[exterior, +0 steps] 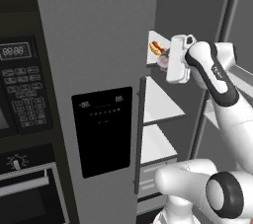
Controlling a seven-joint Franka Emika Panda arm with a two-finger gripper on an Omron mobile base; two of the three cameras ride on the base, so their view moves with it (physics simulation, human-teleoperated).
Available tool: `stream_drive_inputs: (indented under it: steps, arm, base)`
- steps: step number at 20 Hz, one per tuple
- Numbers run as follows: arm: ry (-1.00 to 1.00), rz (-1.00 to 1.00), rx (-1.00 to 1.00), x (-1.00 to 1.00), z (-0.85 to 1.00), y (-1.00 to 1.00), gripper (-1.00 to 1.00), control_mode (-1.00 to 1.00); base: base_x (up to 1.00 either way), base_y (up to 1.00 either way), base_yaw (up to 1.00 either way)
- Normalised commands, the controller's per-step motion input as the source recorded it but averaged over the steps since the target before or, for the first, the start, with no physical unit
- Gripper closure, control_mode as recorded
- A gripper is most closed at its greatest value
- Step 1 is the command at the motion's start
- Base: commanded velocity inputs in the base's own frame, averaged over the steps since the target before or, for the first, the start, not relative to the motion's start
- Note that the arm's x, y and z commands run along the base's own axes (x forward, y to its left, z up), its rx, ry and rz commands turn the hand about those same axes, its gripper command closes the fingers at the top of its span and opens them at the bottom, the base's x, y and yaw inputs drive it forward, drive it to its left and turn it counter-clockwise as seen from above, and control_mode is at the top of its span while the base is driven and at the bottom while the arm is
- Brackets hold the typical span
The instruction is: Retrieve the bottle and the shaker from the cabinet and place them next to the mixing bowl on the counter. Then add garlic from the fridge to the mixing bowl.
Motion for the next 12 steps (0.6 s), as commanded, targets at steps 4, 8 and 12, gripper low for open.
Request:
stream_drive_inputs:
  steps: [4,8,12]
  arm:
    - [-0.06,0.0,0.0,-0.86,0.0,0.0,1.0,-1.0]
    - [-0.03,0.0,-0.01,-0.86,0.0,0.0,1.0,-1.0]
    - [-0.03,0.0,-0.02,-0.83,0.0,0.06,1.0,-1.0]
  base:
    - [0.0,0.0,0.0]
    - [0.0,0.0,0.0]
    - [0.0,0.0,0.0]
